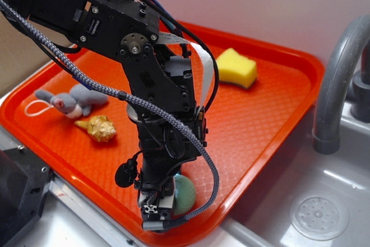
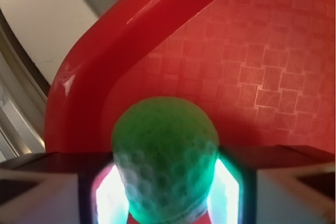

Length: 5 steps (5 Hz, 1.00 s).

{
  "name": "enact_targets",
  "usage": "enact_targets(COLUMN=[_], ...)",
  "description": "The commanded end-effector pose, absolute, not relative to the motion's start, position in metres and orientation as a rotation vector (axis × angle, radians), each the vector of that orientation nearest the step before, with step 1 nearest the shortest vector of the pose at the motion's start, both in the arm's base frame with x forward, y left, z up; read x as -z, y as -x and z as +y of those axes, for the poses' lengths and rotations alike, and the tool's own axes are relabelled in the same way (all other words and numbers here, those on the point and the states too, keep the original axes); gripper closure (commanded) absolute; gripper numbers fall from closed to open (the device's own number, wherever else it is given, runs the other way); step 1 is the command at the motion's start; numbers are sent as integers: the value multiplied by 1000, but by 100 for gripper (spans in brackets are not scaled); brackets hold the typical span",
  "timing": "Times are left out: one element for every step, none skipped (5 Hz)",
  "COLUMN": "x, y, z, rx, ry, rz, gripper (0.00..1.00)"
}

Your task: Grab the green ball.

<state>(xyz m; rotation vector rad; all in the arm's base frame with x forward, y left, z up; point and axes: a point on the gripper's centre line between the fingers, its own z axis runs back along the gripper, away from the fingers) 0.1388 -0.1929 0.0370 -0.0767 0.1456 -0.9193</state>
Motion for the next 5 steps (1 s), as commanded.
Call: enact_targets(x=[-82,-129,-178,-231,-277], y=[-130,-141,-136,-132,-139], z=[-167,-118,-68,-28,-3], rx=[783,538,289,45,-39], ry=[94,135,129,46,-3], rz=[-30,-139,-181,-179,-175], gripper=[100,100,100,100,100])
